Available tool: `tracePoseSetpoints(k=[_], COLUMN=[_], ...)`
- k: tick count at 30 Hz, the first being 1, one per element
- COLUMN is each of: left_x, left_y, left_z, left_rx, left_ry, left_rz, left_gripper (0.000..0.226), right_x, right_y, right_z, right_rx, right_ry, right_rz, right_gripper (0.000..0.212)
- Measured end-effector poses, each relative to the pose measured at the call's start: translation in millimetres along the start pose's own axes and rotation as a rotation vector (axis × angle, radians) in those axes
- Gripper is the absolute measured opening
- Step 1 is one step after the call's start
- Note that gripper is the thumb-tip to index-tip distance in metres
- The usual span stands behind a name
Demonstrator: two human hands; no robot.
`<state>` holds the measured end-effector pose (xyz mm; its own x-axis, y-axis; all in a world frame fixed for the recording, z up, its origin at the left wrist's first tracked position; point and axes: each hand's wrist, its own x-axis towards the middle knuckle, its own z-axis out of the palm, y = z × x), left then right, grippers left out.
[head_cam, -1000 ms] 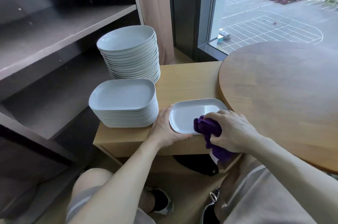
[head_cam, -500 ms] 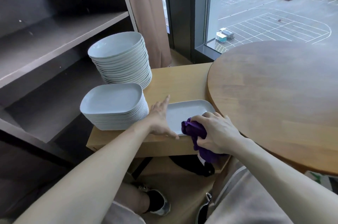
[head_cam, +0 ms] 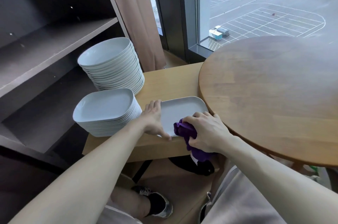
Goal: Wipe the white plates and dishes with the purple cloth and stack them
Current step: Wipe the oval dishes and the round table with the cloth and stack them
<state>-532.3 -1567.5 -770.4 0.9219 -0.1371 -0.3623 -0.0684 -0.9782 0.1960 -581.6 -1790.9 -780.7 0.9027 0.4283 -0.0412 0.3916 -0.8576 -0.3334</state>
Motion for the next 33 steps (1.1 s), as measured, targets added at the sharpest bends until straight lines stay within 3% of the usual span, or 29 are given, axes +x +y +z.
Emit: tracePoseSetpoints(k=[7, 14, 19, 22, 26, 33], left_x=[-15.7, -42.7, -76.2, -94.2, -110.5, -109.4], left_y=[1.6, -19.4, -57.6, -87.2, -124.2, -158.2], left_z=[-8.1, -62.4, -101.1, -106.7, -102.3, -101.7], left_rx=[0.062, 0.228, 0.077, -0.018, -0.168, -0.252], left_ry=[0.146, 0.22, 0.292, 0.327, 0.353, 0.202], left_rz=[0.079, 0.166, 0.055, -0.035, -0.147, -0.29], left_gripper=[0.149, 0.15, 0.149, 0.145, 0.124, 0.122], right_x=[-0.4, -3.2, -3.9, -1.6, 1.9, 4.2], right_y=[3.7, -2.9, -9.1, -6.6, -3.5, -0.3], right_z=[-4.4, -21.0, -27.6, -22.9, -14.9, -10.2], right_rx=[0.013, 0.077, 0.158, 0.16, 0.129, 0.107], right_ry=[0.077, 0.238, 0.369, 0.329, 0.291, 0.269], right_rz=[0.051, 0.027, 0.061, 0.068, 0.078, 0.1], right_gripper=[0.05, 0.053, 0.051, 0.056, 0.055, 0.047])
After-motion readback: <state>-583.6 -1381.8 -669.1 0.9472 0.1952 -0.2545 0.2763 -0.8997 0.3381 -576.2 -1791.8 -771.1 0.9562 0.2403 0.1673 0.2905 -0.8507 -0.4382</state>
